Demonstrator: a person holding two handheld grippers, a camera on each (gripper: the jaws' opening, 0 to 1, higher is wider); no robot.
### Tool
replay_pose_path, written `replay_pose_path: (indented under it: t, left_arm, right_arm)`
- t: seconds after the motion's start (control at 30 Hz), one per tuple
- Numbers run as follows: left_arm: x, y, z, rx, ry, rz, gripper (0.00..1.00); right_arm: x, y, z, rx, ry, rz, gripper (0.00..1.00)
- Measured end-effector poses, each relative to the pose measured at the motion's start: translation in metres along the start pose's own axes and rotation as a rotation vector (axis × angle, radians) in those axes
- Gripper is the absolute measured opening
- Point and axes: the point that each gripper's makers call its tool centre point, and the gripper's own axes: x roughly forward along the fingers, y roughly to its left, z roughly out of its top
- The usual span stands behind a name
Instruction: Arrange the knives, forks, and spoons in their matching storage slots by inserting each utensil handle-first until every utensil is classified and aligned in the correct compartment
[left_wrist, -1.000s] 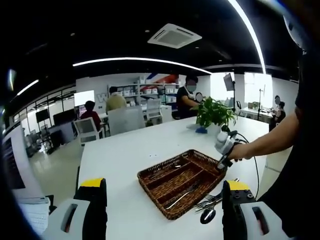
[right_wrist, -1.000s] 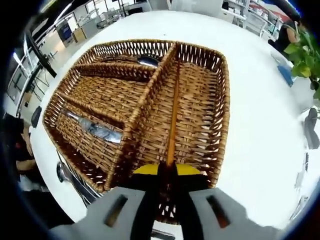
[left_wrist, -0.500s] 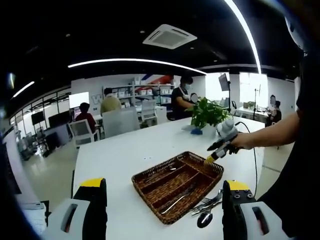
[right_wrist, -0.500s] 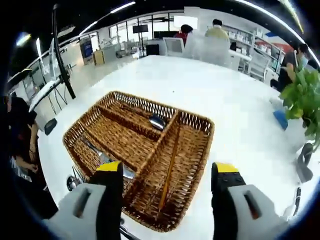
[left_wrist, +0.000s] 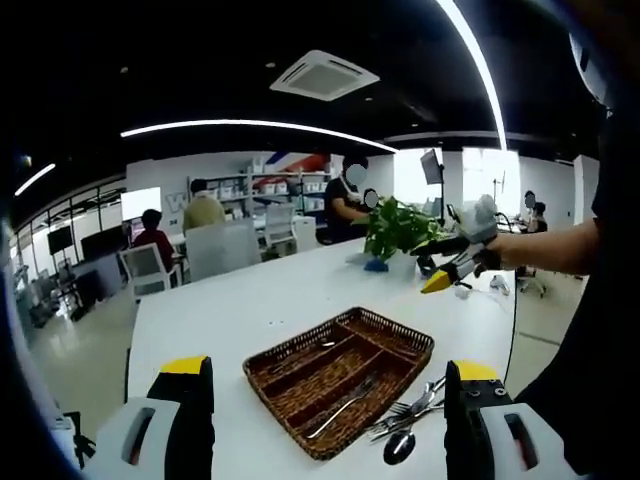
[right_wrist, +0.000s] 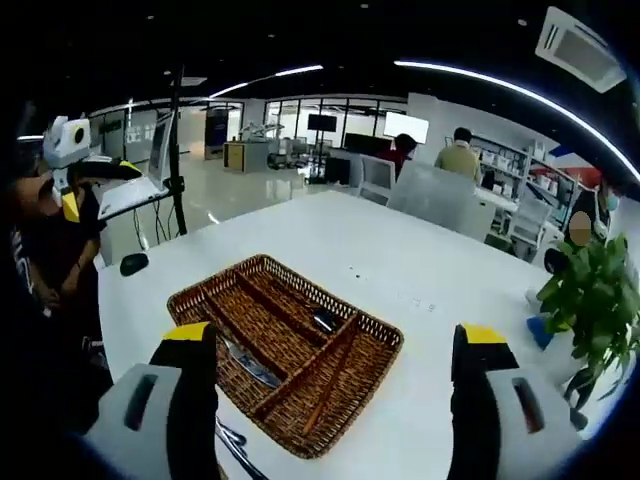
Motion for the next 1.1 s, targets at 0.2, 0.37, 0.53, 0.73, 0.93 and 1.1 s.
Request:
replay_pose_path:
  t: [0.2, 0.37, 0.53, 0.73, 0.93, 1.1]
  left_arm:
    - [-0.005, 0.000, -0.002, 0.008, -0.005, 0.008, 1.00]
    - [-0.010, 0.005, -0.007, 0.010, 0.012, 0.028, 1.00]
    - [-0.010, 0.003, -0.003, 0.022, 0.014, 0.027, 1.00]
    - [-0.005, -0.004, 0.002, 0.054, 0.020, 0.009, 1.00]
    - [0.009, -0.015, 0.007, 0.116, 0.047, -0.043, 1.00]
    - [0.032, -0.035, 0.012, 0.230, 0.092, -0.124, 1.00]
  right_arm:
    - [-0.031, 0.008, 0.002, -0.006, -0.050, 0.030, 0.99]
    - [-0.056, 0.017, -0.008, -0.011, -0.046, 0.043, 0.99]
    - [-0.079, 0.027, -0.008, -0.030, -0.097, 0.054, 0.99]
    - [-0.087, 0.030, -0.015, -0.050, -0.089, 0.054, 0.99]
    - [-0.091, 0.020, -0.021, -0.029, -0.083, 0.039, 0.99]
    - [-0.093, 0.021, -0.030, -0.029, -0.065, 0.053, 0.99]
